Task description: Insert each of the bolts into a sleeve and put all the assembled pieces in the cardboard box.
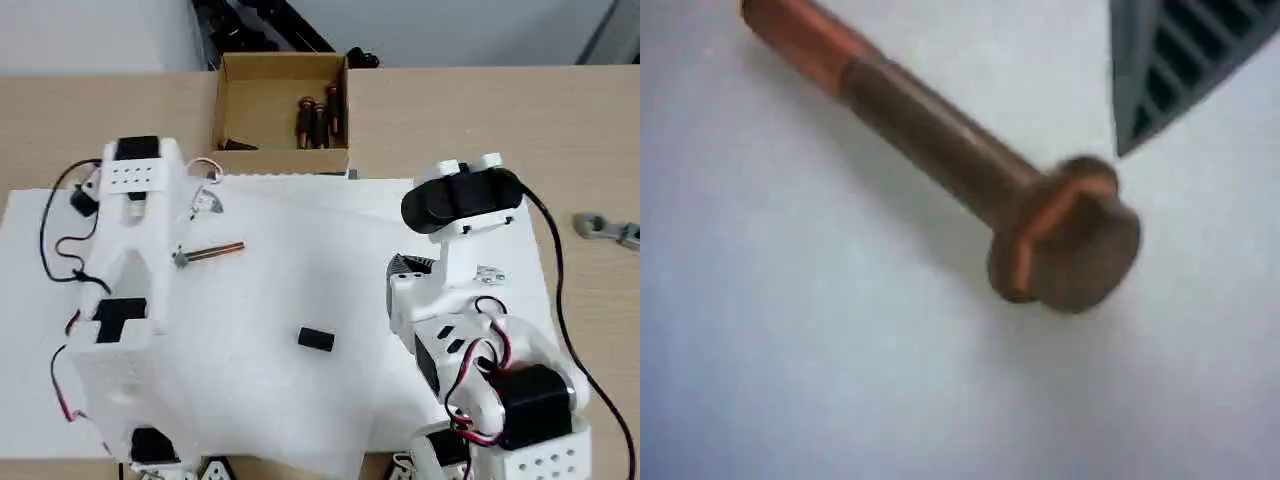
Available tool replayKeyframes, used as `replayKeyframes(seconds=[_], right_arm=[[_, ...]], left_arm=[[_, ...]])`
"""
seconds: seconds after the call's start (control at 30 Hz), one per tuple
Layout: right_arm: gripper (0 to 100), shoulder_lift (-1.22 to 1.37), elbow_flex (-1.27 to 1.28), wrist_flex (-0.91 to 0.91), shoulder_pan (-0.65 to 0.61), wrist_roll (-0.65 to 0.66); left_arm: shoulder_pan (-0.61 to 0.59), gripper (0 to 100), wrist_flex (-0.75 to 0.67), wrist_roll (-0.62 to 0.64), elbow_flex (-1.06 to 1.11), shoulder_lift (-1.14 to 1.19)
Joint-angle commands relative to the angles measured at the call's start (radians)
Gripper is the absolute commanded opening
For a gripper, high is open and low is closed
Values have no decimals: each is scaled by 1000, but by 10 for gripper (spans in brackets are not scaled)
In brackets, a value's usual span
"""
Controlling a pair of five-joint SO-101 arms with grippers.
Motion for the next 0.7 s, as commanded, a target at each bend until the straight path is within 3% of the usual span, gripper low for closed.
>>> replayKeyframes(seconds=[0.0,0.47,0.67], right_arm=[[5,-8,-5,-15,1,-2],[5,-8,-9,-12,1,-6],[5,-10,-9,-12,1,-6]], left_arm=[[-2,357,-28,6,24,-8],[-31,354,-238,6,231,-9],[-31,177,-227,5,236,-9]])
